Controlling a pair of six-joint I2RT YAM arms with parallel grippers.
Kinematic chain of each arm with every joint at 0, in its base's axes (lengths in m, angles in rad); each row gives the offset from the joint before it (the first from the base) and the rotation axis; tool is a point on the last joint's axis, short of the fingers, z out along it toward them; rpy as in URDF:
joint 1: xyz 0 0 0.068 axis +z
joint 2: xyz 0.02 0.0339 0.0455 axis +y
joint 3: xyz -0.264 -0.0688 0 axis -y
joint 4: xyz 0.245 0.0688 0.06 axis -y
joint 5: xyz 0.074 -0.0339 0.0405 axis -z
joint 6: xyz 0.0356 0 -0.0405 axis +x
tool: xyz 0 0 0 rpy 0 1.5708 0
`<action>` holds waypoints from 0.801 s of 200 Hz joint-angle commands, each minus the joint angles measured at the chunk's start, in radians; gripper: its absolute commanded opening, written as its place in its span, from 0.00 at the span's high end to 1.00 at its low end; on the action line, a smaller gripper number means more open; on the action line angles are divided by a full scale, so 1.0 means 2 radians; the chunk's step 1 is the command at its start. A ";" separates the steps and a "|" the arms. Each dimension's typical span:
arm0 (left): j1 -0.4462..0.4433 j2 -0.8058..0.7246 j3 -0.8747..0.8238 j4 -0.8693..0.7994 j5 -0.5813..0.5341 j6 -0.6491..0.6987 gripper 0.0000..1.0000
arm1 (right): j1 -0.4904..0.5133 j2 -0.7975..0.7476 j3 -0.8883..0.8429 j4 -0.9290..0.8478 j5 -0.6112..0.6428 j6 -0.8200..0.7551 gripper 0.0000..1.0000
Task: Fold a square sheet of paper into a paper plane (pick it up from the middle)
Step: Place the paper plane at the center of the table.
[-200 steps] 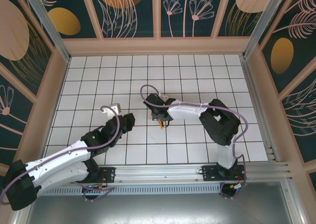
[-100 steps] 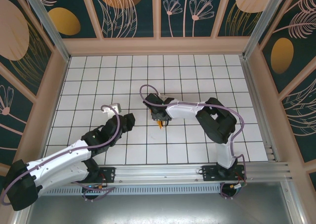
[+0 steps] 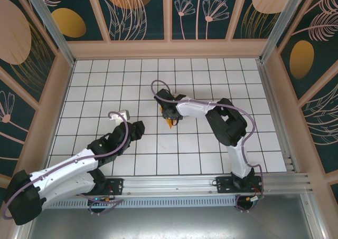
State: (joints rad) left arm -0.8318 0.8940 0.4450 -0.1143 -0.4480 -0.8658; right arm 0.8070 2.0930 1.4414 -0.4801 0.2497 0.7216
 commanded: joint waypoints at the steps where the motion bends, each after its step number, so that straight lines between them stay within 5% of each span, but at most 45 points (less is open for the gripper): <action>1: 0.005 0.006 0.000 0.010 0.008 0.011 0.46 | -0.021 0.051 0.007 -0.041 0.006 -0.022 0.59; 160: 0.014 0.025 0.015 0.013 0.032 0.018 0.47 | -0.021 -0.003 0.090 -0.099 0.023 -0.061 0.43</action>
State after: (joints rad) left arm -0.8097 0.9413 0.4484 -0.1078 -0.3958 -0.8429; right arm 0.7662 2.1353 1.5894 -0.6144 0.2695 0.6224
